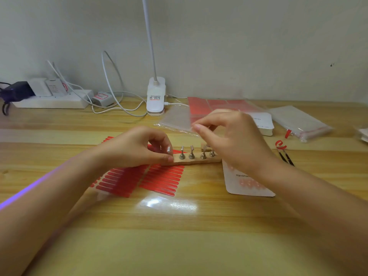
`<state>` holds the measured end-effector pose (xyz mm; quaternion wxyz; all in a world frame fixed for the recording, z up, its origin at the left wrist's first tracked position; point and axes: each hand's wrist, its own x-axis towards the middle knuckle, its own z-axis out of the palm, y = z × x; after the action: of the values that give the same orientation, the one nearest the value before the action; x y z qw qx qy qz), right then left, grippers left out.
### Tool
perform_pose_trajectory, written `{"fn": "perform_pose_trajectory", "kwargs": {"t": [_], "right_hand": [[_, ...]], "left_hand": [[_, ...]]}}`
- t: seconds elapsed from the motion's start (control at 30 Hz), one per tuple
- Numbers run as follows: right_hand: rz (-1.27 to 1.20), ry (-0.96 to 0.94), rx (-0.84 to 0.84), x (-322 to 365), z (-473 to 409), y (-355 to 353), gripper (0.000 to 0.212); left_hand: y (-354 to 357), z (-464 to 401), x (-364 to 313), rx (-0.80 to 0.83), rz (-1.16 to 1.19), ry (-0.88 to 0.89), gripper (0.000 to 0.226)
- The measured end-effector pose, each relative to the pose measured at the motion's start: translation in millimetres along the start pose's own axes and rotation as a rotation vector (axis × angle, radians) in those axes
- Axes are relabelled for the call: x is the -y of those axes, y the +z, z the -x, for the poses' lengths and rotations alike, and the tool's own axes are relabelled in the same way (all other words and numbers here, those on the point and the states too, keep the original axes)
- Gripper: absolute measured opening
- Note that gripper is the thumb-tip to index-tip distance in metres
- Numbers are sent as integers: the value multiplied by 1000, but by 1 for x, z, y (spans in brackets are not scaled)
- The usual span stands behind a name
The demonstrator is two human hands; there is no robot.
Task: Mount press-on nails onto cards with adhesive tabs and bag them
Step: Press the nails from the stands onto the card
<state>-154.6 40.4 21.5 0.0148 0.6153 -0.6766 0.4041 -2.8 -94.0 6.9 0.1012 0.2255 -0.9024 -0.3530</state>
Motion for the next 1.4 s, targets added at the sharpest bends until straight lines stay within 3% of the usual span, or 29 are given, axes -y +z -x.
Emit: {"fn": "perform_pose_trajectory", "kwargs": {"t": [0.13,0.27,0.33,0.47,0.6,0.93,1.17,1.4], "right_hand": [[-113,78,-41,-9,26,-25,9],[-179,203,-84,-22,52,-39,7],[-228,268,-101,-28,61,-42,7],[-263,320,-98,-34,72,-40,13],[-153,231,-65,-36,79,-35,14],[246,-31,-12,-41,86,-26,17],[315,-134,-14,-41,87,-24,25],[328,-154,-18,-43,88,-22,7]], "left_hand": [[-2,3,-11,-38,-175,79,27],[4,8,-34,-100,-207,340,31],[11,10,-47,-57,-219,453,27],[39,13,-61,55,-313,494,22],[63,22,-60,48,-481,546,24],[77,33,-51,23,-372,546,26],[79,34,-50,2,-304,532,29],[78,33,-51,3,-272,526,29]]}}
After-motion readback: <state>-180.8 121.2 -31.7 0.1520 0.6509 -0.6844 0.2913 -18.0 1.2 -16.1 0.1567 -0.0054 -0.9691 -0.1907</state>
